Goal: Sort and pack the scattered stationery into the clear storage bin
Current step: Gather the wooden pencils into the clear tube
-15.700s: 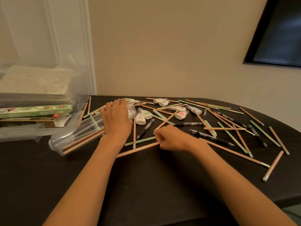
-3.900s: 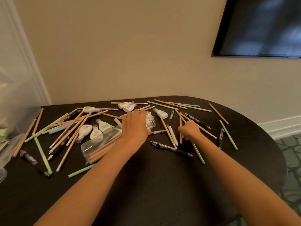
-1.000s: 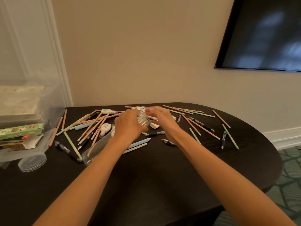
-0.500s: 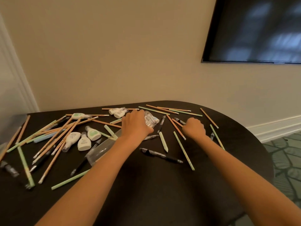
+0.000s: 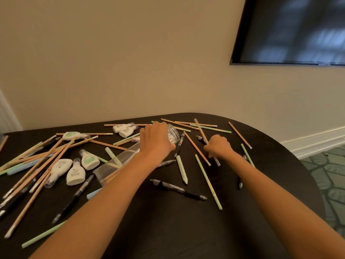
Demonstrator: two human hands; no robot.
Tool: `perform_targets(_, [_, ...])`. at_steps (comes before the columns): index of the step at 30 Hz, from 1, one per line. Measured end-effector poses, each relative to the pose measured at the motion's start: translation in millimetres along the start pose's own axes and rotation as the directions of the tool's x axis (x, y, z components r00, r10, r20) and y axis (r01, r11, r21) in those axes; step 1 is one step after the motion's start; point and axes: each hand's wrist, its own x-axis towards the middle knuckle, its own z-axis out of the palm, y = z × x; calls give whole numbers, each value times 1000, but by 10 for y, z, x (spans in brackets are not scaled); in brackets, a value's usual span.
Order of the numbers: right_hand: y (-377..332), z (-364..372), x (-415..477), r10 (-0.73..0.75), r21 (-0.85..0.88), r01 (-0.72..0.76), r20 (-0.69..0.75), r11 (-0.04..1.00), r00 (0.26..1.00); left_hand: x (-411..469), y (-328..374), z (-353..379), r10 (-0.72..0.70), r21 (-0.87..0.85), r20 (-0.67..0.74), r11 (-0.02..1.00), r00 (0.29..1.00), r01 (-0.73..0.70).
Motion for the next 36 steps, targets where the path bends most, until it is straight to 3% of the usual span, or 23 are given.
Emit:
perform_targets(10, [-95, 166, 131, -50, -83, 60, 113, 995, 992, 27, -107, -42, 4, 50, -9, 999, 1000, -4])
perform_targets(14, [-232, 88, -54, -172, -81, 172, 12, 982, 985, -30, -225, -127, -2, 31, -14, 1000, 1000, 3])
perform_targets(17, [-465, -13, -369, -296, 224, 286, 12, 932, 955, -124, -354, -207, -33, -7, -26, 999, 999, 32])
perform_targets(20, [-693, -132, -782, -470, 621, 250, 219, 743, 855, -285, -545, -295, -86, -87, -42, 993, 995, 82])
perform_targets(22, [-760, -147, -967, -553, 687, 214, 319, 694, 770, -402, -693, -353, -127, -118, -72, 986, 989, 118])
perform_targets(29, [-840, -16, -1295, -582, 589, 256, 468, 767, 665, -697, -1072, -576, -201, -114, -170, 976, 965, 184])
perform_targets(36, [-1089, -276, -1575, -560, 368, 422, 556, 829, 614, -1035, -1172, -796, -8, -96, -82, 995, 997, 0])
